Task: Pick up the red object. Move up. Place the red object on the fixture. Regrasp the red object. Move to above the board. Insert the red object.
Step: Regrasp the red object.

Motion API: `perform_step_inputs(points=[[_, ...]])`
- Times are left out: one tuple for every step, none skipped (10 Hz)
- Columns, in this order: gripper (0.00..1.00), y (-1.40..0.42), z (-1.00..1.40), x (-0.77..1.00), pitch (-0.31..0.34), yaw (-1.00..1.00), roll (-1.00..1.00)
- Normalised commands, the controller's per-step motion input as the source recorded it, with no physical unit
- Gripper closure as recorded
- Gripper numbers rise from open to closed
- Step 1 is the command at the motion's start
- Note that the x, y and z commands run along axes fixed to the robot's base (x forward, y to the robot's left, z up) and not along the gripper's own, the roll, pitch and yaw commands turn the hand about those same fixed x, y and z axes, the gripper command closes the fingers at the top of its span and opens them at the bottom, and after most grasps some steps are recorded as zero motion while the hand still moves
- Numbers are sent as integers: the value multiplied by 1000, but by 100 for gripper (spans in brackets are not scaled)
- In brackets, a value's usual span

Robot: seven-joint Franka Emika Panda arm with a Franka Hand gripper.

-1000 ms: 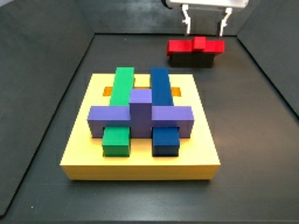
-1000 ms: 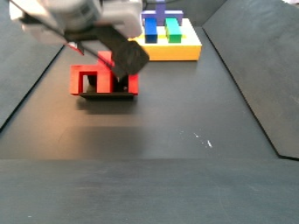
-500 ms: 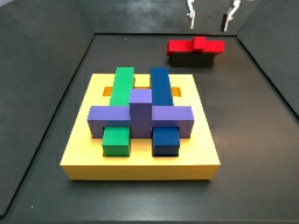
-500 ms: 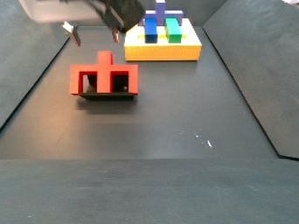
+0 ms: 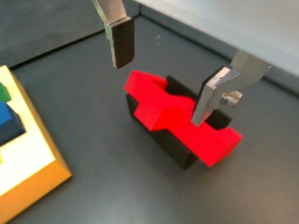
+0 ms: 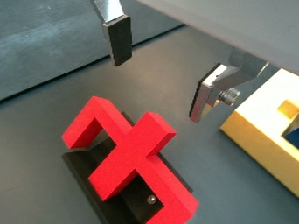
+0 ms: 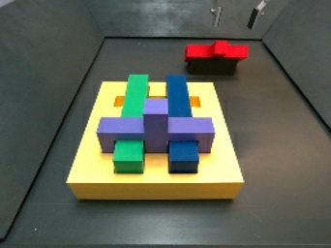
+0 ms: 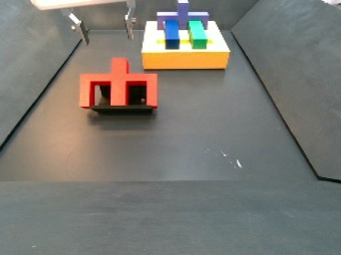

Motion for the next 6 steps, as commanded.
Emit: perform_step_inputs(points=[[0, -109, 71, 0, 0, 126, 854], [0, -103, 46, 0, 0, 131, 829], [0, -109, 57, 0, 0, 131, 857], [0, -103, 51, 0, 0, 131, 851], [0, -117, 63, 0, 0, 129, 871], [0, -114, 54, 0, 0, 129, 863]])
